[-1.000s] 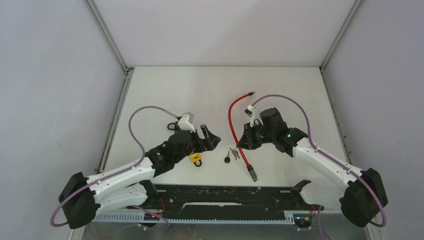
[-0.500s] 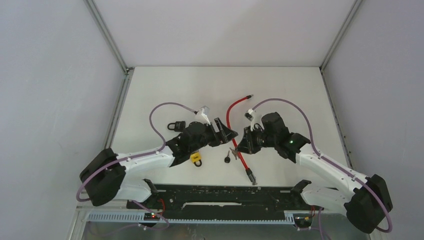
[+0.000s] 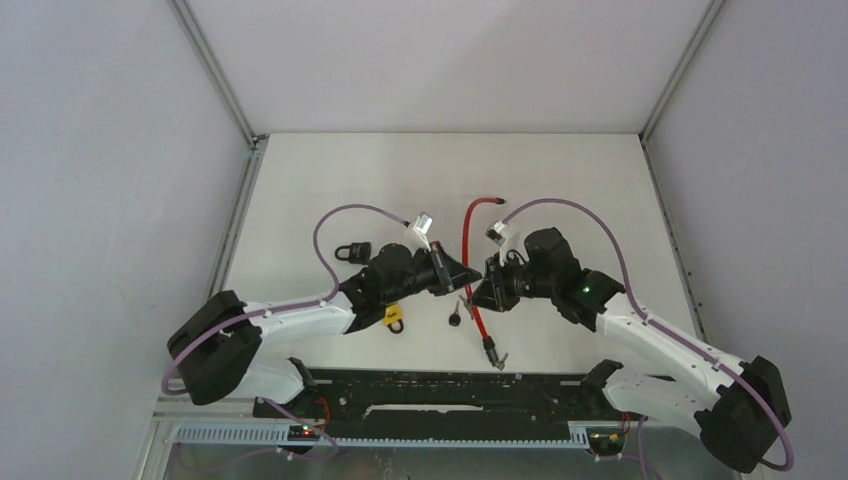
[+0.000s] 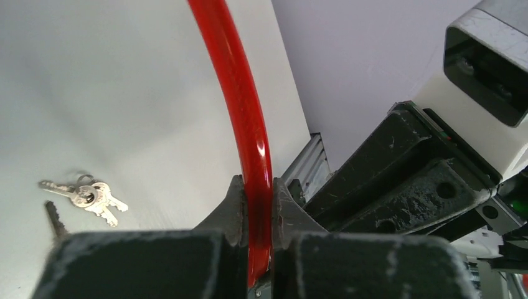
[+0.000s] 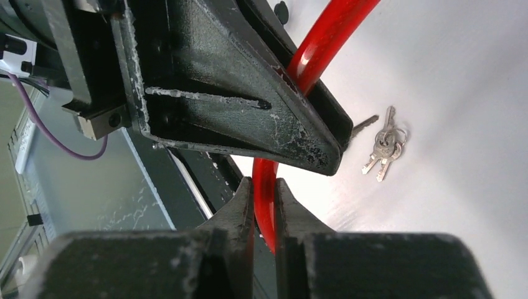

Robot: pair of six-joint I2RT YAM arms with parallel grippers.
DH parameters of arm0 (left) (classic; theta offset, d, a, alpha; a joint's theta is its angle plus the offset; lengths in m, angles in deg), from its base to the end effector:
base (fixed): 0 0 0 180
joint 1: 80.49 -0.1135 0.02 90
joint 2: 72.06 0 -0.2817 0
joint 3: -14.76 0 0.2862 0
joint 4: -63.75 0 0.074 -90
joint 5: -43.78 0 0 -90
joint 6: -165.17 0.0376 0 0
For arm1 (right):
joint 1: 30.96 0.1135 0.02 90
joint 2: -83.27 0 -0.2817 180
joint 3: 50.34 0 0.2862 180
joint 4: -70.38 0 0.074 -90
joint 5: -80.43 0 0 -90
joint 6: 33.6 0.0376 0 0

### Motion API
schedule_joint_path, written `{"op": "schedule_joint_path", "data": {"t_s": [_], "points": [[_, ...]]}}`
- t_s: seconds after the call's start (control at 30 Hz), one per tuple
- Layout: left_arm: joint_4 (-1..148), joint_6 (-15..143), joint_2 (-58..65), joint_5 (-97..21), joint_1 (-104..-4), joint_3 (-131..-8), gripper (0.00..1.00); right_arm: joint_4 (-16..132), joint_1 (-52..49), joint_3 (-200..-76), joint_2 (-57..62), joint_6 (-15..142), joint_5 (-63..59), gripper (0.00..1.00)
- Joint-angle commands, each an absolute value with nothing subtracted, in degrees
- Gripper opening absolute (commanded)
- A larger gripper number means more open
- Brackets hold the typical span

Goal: Lock with the key
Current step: Pick up the lock from the center of the board.

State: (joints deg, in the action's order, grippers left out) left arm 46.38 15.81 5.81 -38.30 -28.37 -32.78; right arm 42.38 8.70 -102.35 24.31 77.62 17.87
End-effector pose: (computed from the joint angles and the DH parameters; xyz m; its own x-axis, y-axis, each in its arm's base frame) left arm 0.1901 -0.2528 0.2194 -0.8137 -0.3418 -0.4701 0.3220 0.4082 -0.8542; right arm 0.1790 0.1709 0.2587 -0.7214 -0.1808 -0.6685 -0.6395 0.5445 0.5428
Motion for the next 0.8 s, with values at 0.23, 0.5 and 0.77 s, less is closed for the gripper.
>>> {"op": "schedule_joint_path", "data": {"t_s": [0.23, 0.5, 0.77], "points": [[57.8, 22.1, 0.2, -37.6, -28.1, -43.3, 0.0, 39.0, 8.2, -102.3, 37.2, 68.8, 15.4, 0.53], [66.3, 27.2, -6.9, -38.6, -28.1, -51.2, 0.0, 45.3, 8.0, -96.3, 47.6, 69.1, 18.9, 0.54], [71.0, 29.9, -14.8, -42.4, -28.2, -54.7, 0.0, 56.2, 10.2, -92.1, 50.9, 70.4, 25.2, 0.53]]}}
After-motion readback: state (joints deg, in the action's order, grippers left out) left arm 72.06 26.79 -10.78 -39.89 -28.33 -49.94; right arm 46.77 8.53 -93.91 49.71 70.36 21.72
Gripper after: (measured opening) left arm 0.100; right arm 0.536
